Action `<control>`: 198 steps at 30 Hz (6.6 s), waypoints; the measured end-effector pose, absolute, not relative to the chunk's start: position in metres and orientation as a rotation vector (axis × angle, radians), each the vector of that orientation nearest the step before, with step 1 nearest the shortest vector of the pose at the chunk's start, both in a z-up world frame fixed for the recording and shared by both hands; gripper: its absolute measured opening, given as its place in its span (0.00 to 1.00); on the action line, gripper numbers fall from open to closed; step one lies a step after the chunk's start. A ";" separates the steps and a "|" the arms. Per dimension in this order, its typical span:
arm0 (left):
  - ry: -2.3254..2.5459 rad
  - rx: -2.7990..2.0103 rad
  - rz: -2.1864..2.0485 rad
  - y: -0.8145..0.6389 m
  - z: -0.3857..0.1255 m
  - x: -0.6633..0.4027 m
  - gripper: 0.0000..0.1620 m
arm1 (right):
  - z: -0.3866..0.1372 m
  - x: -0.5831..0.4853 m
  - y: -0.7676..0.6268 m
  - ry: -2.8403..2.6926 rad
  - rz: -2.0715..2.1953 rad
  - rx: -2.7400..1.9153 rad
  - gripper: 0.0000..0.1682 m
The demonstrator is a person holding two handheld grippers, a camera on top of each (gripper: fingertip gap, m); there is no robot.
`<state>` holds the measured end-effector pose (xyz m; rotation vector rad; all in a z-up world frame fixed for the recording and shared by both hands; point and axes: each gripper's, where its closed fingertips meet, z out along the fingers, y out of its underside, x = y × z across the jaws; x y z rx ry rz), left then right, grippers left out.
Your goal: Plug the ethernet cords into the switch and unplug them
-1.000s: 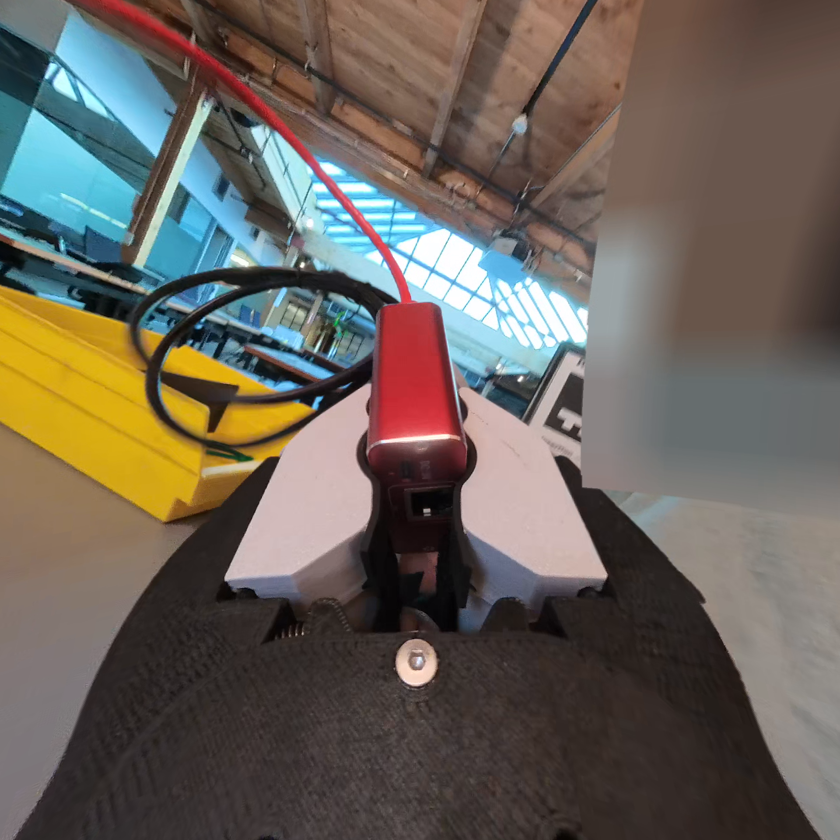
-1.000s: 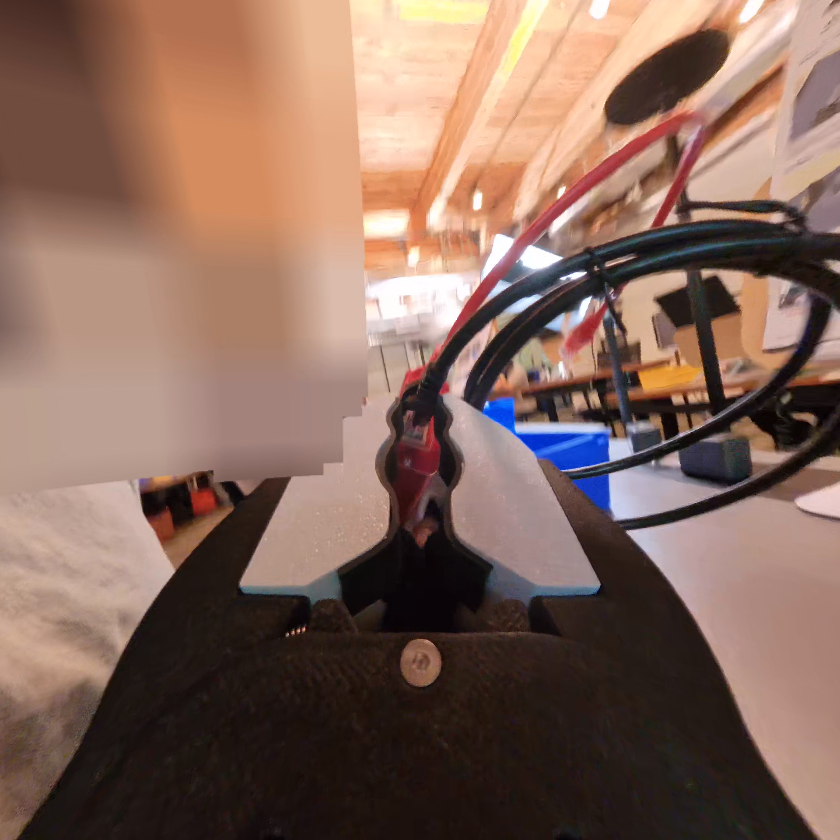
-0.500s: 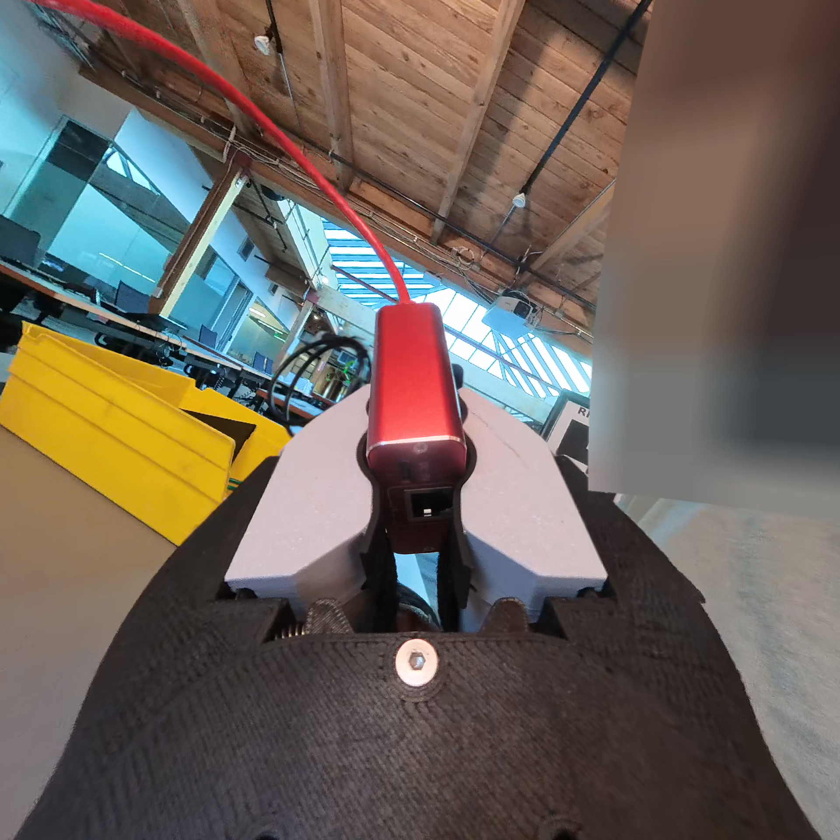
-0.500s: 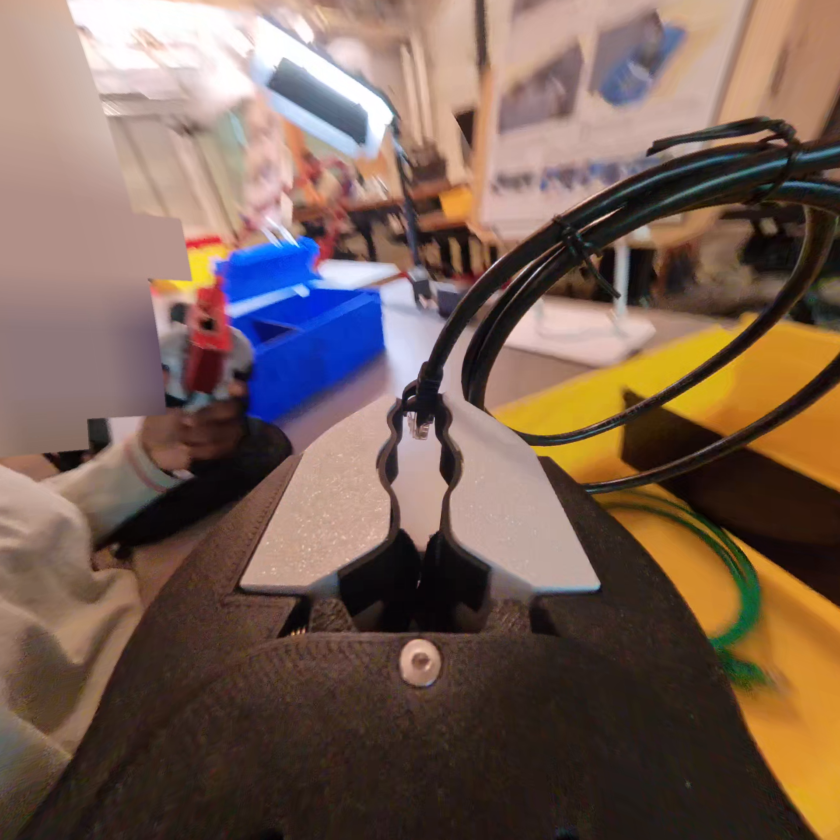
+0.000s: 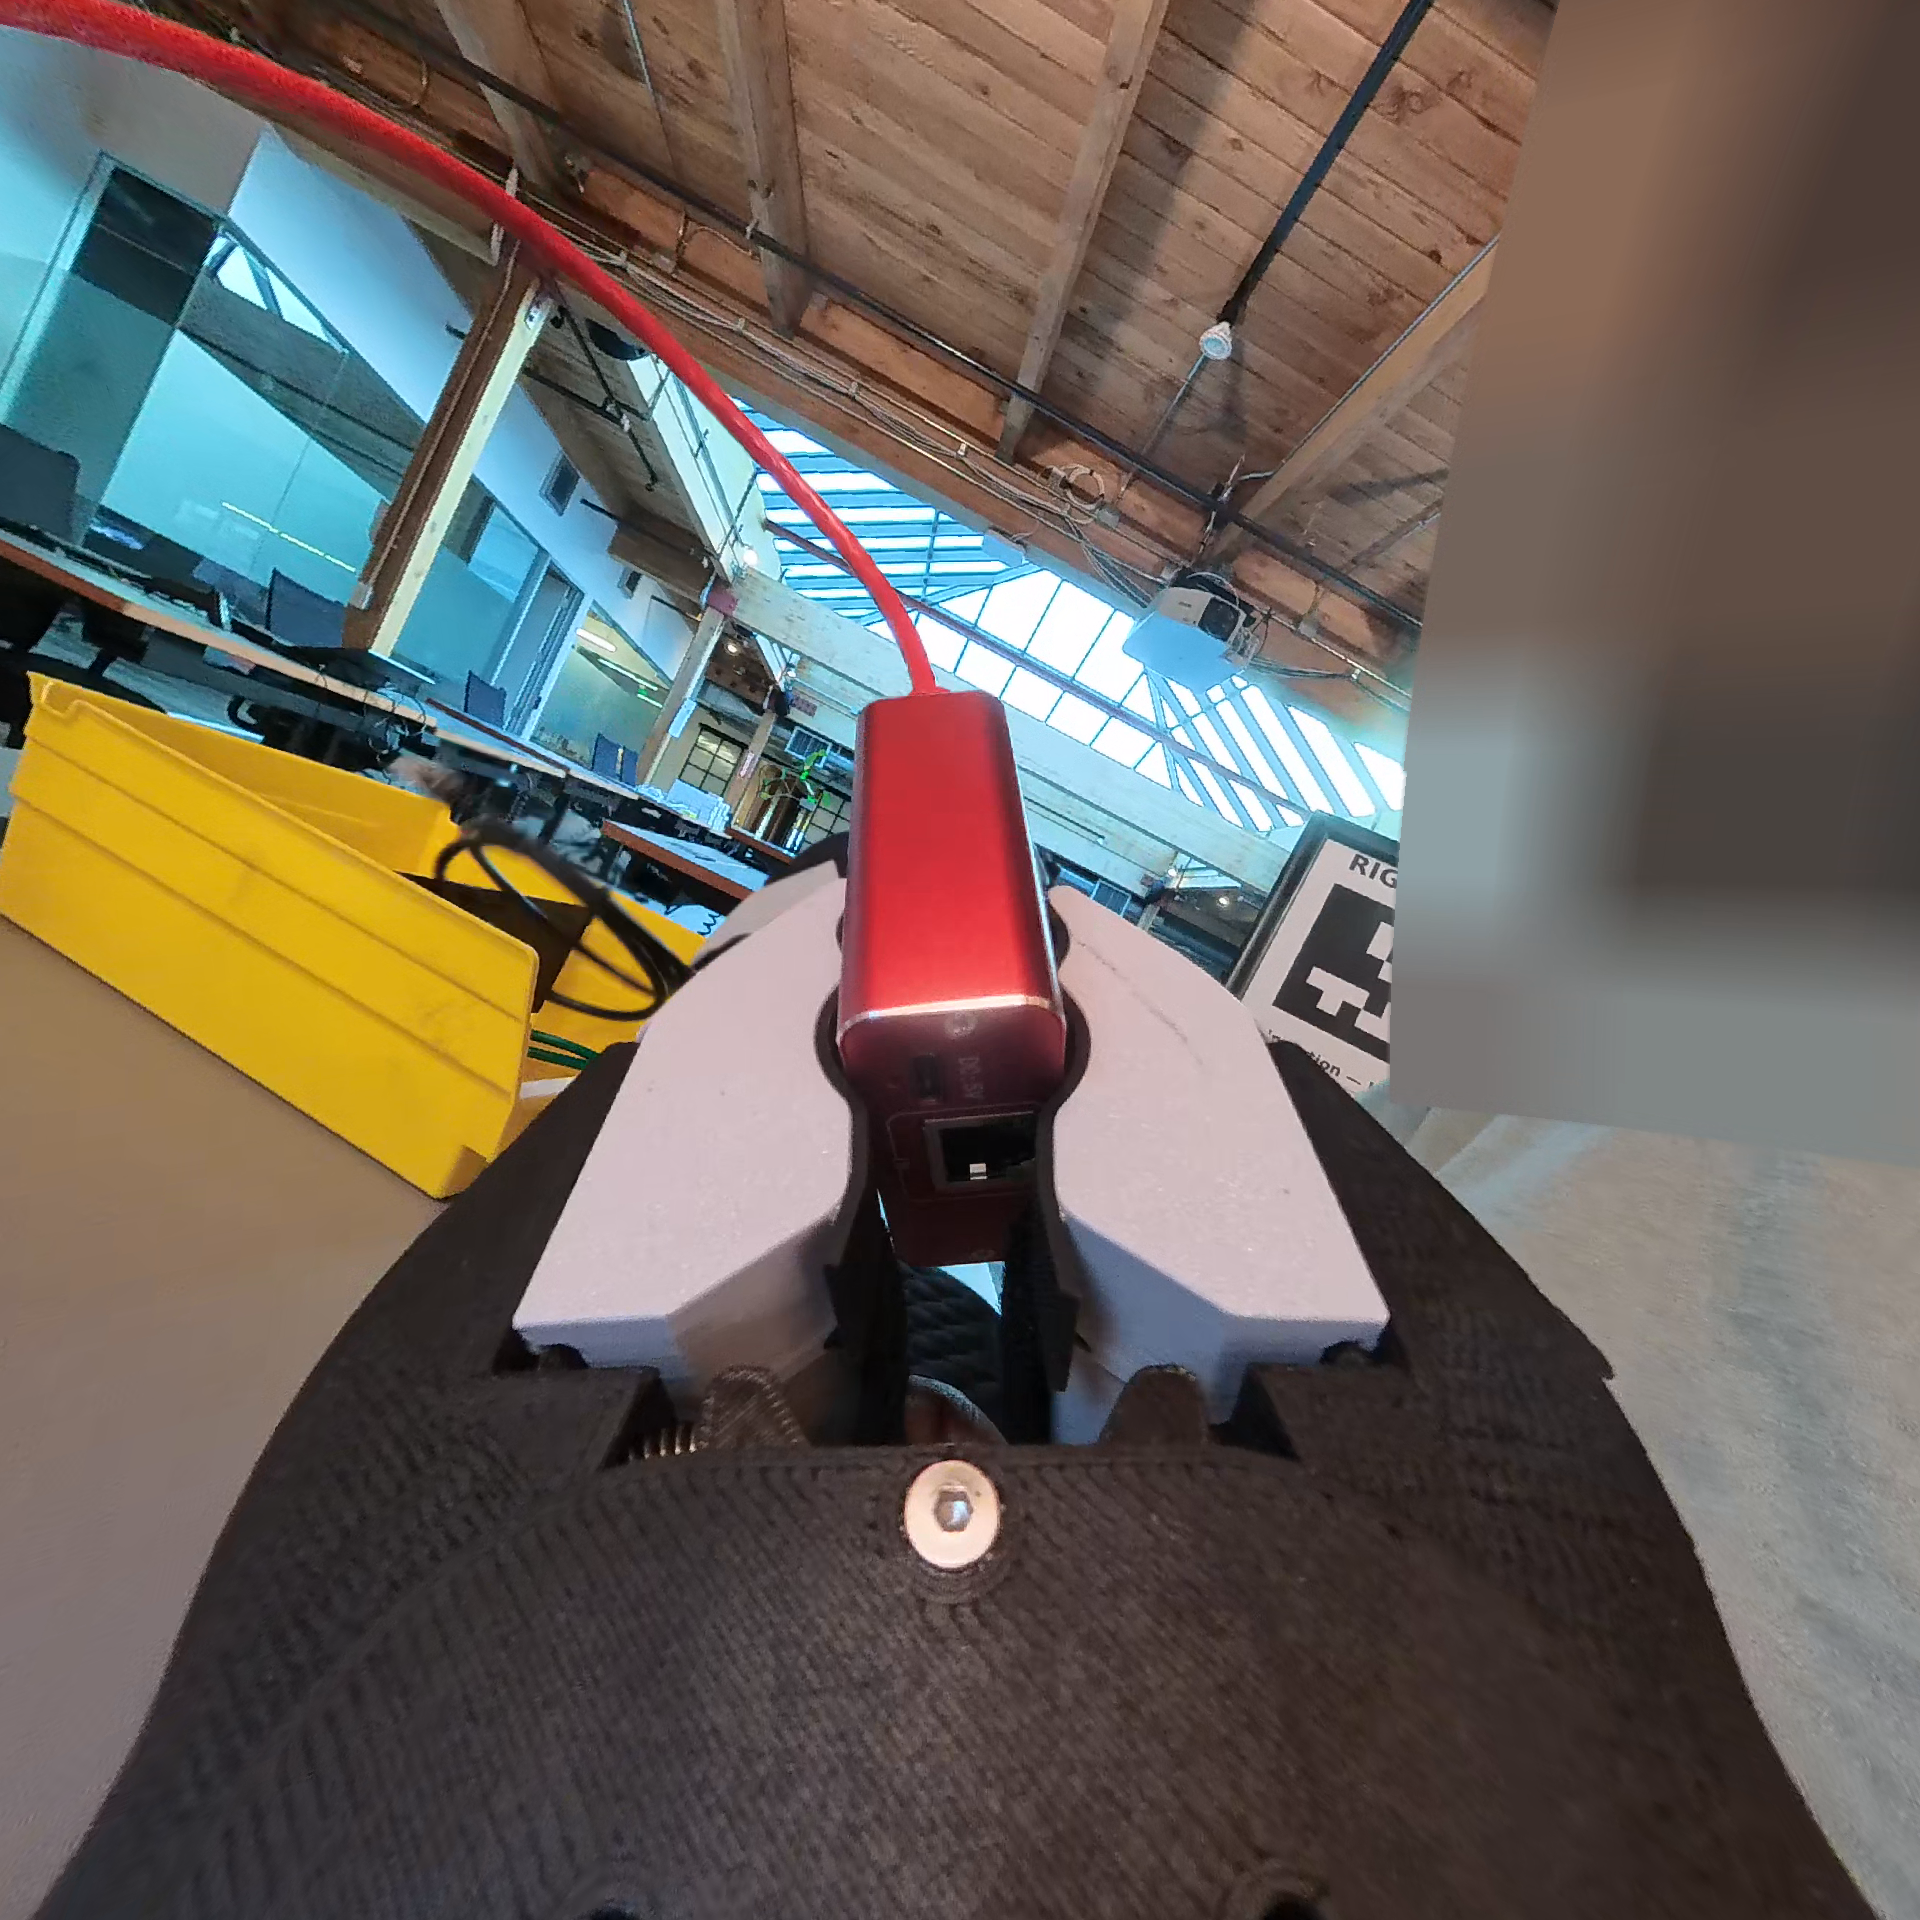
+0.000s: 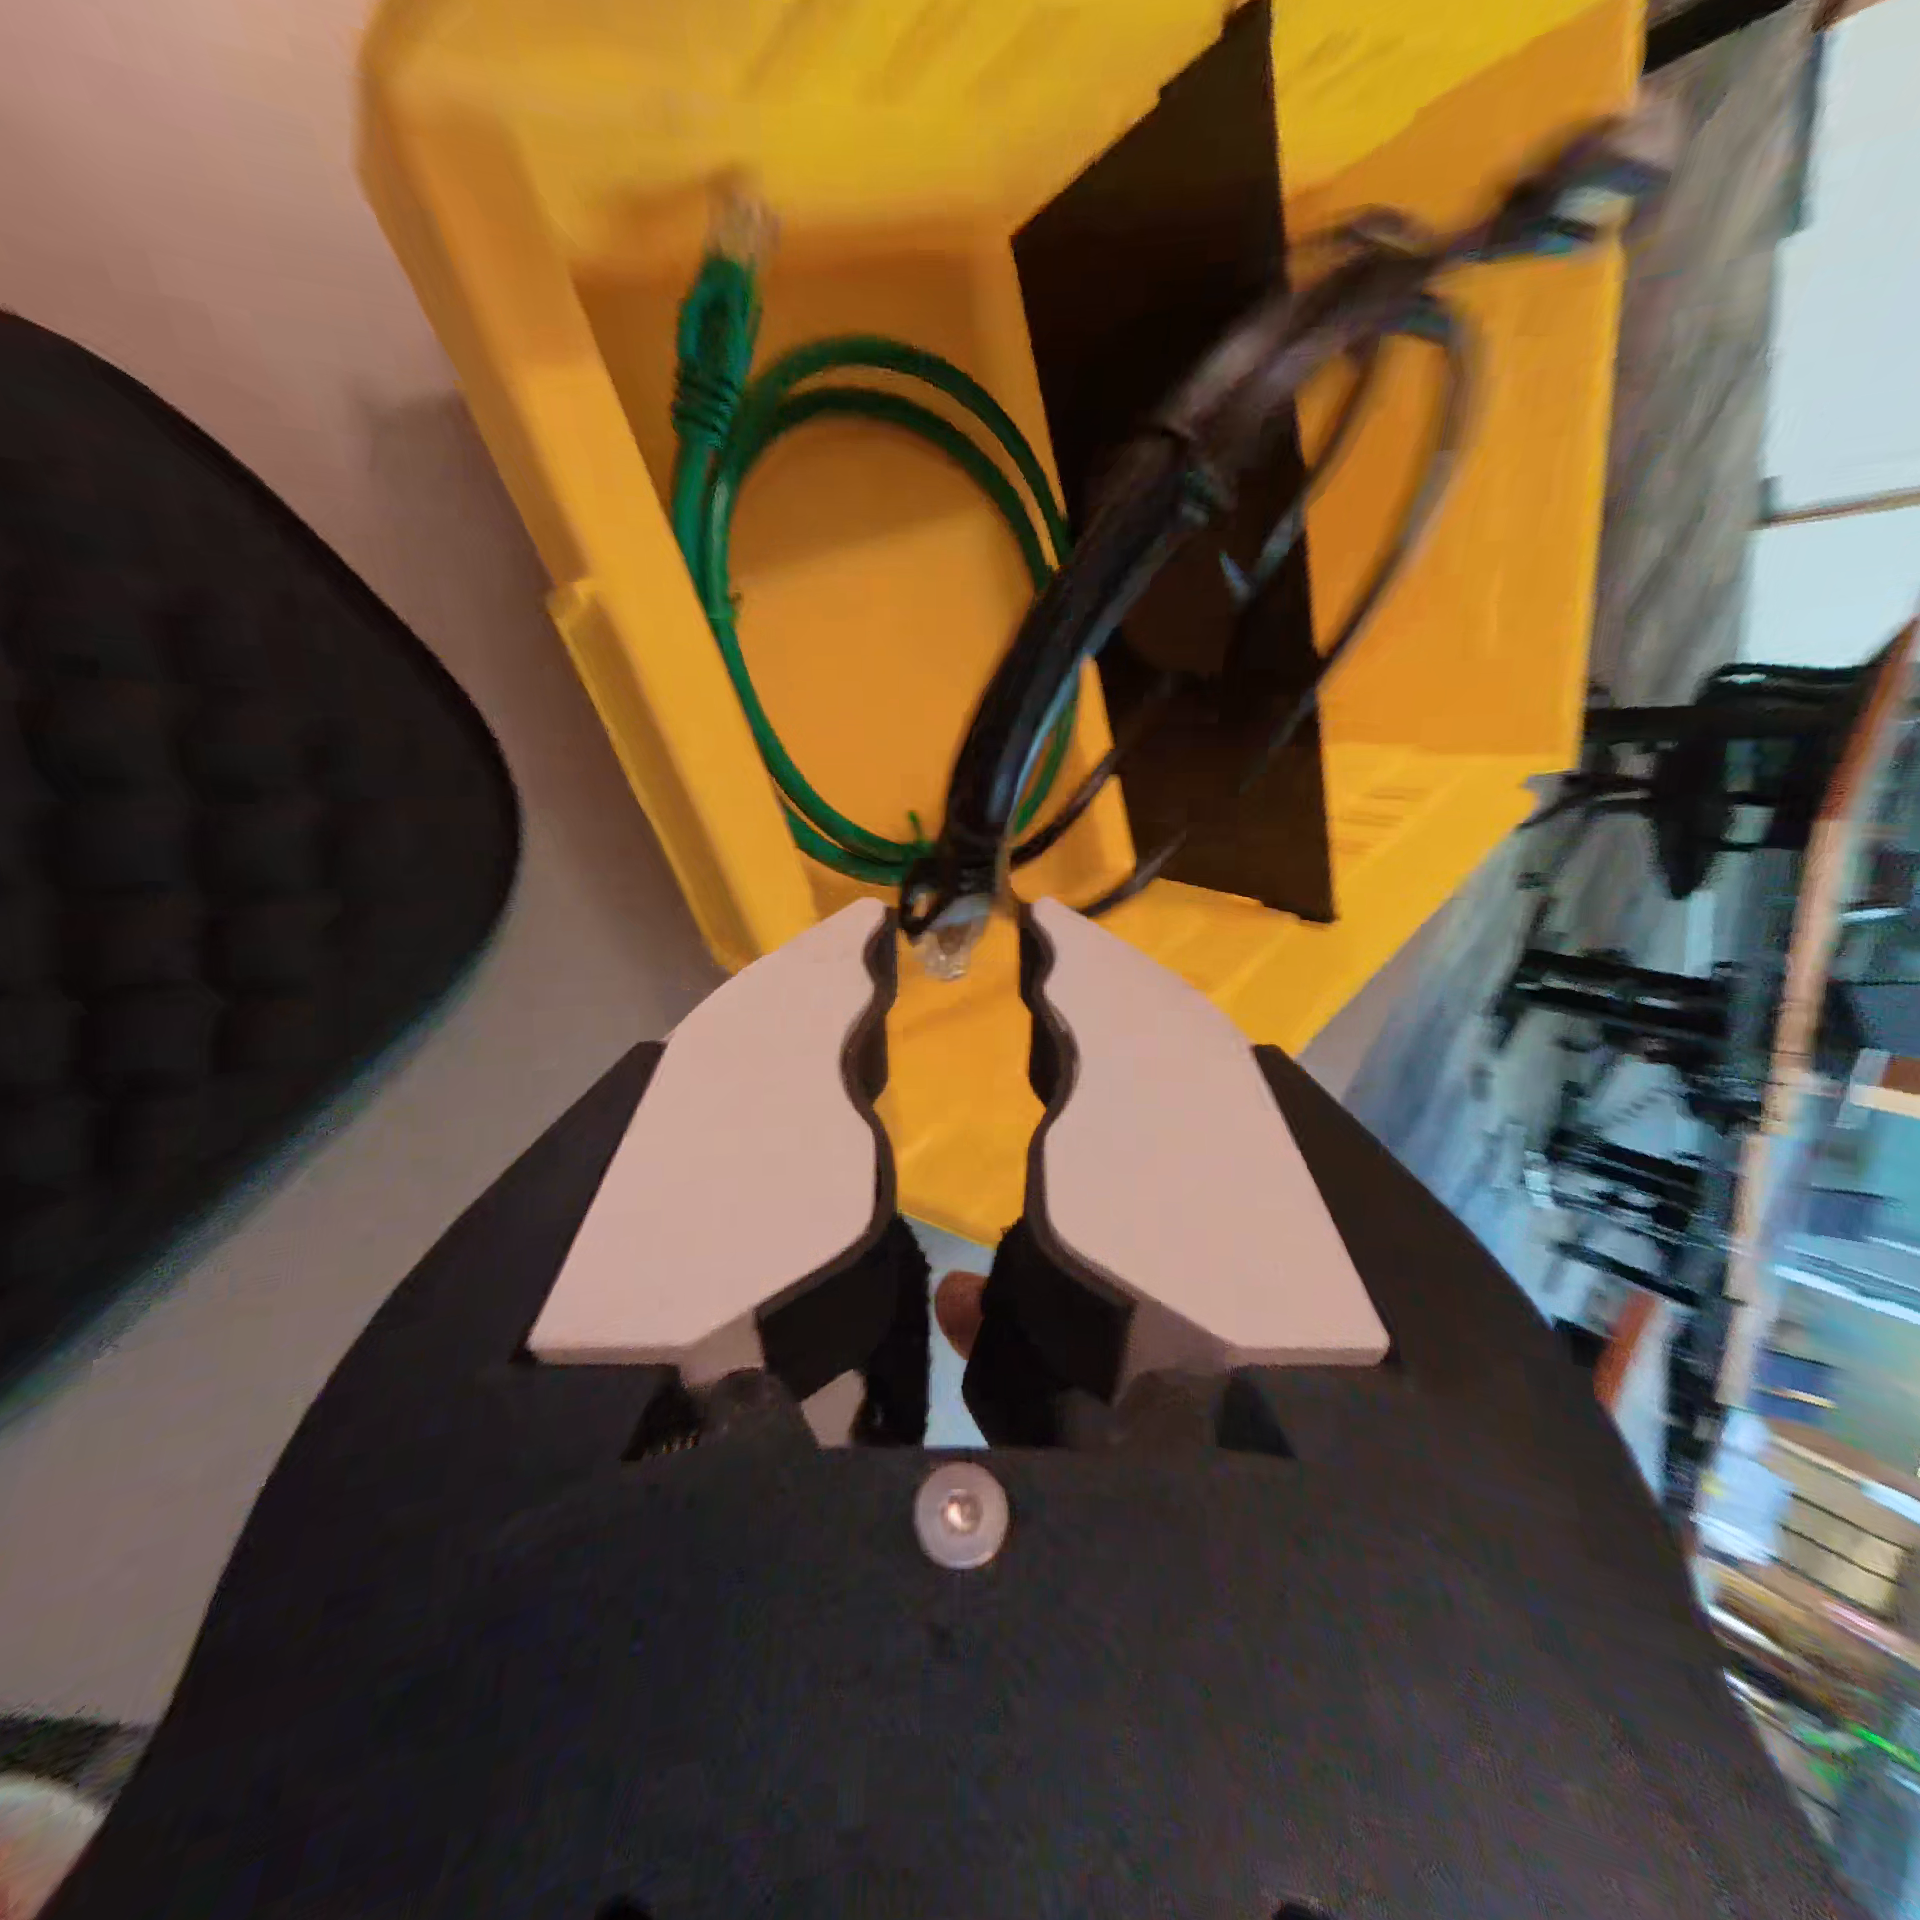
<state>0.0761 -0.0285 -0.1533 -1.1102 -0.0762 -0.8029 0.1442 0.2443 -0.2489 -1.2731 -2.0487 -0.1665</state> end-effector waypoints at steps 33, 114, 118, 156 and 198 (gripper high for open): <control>-0.024 -1.346 -0.643 -0.008 -0.180 0.089 0.18 | -0.155 0.075 -0.005 -1.451 2.504 -1.109 0.19; -0.111 -1.236 -0.761 -0.016 -0.171 0.082 0.18 | -0.246 0.168 0.257 -1.842 0.210 -1.498 0.38; -0.105 -1.252 -0.749 -0.015 -0.173 0.083 0.18 | -0.232 0.165 0.241 -1.802 0.373 -1.419 0.23; -0.126 -1.240 -0.792 -0.014 -0.174 0.081 0.18 | -0.274 0.114 0.251 -2.052 -0.030 -1.021 0.04; -0.085 -1.246 -0.715 -0.014 -0.173 0.083 0.18 | -0.191 0.082 -0.028 -1.886 2.099 -0.979 0.15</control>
